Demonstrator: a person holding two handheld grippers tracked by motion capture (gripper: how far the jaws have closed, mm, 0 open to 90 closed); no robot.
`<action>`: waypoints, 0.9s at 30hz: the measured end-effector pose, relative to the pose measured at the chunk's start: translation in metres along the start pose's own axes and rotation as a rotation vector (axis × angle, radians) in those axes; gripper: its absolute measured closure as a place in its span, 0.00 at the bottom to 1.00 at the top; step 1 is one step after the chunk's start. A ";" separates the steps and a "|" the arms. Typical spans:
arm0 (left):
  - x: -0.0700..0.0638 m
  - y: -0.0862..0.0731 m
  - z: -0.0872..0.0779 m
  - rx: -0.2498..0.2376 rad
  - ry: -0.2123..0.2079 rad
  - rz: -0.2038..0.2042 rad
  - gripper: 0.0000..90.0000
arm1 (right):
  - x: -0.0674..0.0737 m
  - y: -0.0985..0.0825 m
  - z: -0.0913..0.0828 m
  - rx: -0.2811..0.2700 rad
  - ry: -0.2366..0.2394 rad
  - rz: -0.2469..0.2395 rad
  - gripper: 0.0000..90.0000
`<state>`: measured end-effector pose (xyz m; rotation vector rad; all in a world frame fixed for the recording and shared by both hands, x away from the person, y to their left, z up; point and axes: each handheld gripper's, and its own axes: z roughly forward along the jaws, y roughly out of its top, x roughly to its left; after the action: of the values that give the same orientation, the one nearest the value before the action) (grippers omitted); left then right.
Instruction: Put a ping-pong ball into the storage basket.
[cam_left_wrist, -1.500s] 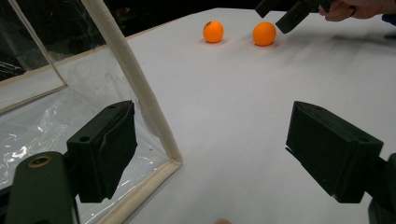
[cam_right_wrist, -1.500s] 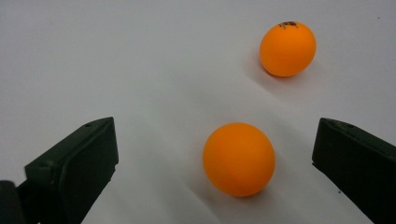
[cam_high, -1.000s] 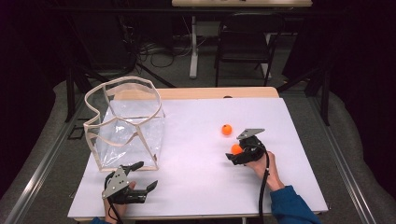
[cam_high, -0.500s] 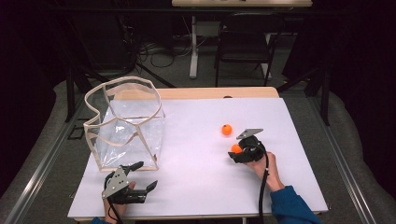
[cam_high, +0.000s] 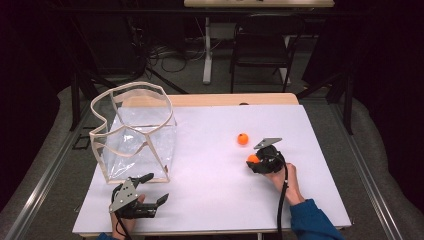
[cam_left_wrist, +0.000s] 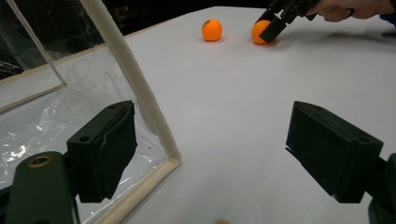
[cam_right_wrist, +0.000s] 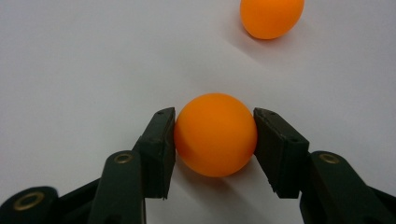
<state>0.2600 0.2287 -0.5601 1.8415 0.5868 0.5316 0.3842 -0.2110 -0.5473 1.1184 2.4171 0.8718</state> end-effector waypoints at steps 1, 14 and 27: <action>0.000 0.000 0.000 0.001 0.000 0.001 0.18 | 0.000 0.000 0.001 -0.013 -0.002 0.001 0.56; 0.000 0.000 0.000 0.000 0.000 0.002 0.18 | 0.002 0.001 -0.005 -0.025 -0.008 -0.014 0.56; 0.000 0.000 0.000 -0.004 0.000 0.003 0.18 | 0.006 0.004 -0.013 -0.069 -0.007 -0.024 0.56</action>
<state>0.2598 0.2287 -0.5600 1.8392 0.5830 0.5342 0.3755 -0.2090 -0.5347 1.0633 2.3716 0.9344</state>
